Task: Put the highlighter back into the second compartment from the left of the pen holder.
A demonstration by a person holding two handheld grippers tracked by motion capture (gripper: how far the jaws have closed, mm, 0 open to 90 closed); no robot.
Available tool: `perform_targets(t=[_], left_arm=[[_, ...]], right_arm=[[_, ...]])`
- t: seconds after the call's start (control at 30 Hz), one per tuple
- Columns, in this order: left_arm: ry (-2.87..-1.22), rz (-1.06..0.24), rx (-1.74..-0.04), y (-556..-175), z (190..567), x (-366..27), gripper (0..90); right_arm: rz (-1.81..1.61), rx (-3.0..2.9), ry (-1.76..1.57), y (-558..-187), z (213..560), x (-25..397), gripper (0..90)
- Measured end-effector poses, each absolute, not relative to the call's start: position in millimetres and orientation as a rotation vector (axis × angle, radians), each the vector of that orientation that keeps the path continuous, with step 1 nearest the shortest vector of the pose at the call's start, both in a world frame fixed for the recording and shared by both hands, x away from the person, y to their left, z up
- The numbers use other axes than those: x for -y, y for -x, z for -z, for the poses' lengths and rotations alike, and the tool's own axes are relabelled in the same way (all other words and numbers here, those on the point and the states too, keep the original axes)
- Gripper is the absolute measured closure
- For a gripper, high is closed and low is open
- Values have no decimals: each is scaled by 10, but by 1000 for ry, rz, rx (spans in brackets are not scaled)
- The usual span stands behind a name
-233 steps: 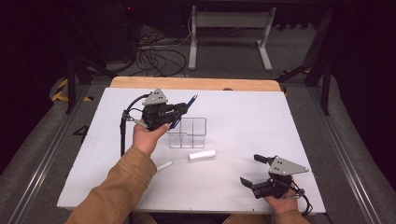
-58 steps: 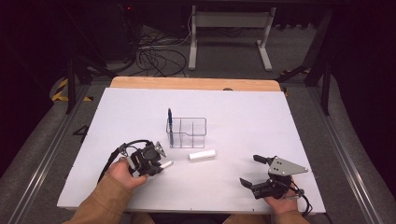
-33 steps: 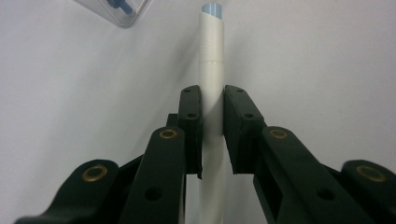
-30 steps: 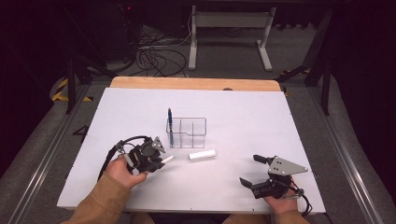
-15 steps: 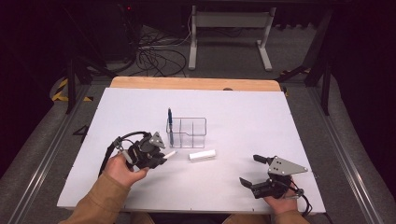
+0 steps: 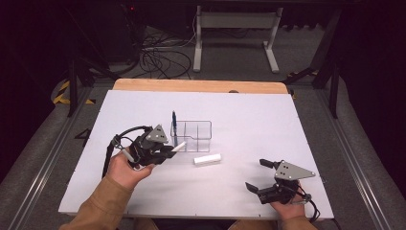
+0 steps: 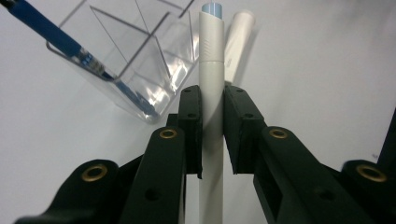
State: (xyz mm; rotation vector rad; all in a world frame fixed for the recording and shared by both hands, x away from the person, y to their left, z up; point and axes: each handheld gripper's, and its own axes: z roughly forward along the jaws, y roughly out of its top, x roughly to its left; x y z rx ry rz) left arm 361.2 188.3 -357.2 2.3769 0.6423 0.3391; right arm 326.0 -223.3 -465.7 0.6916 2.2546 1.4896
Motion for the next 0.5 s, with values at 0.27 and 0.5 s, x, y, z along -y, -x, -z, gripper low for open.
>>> perform_targets(t=[0.27, 0.5], left_arm=[[-2293, -361, -623, -3623, 3476, -1871, 781], [-2265, -366, -615, -3625, 3433, -1859, 781]], right_arm=[[-1488, -2255, -691, -3259, 4657, 2233, 37], [-1489, -2255, -690, -3259, 4657, 2233, 37]])
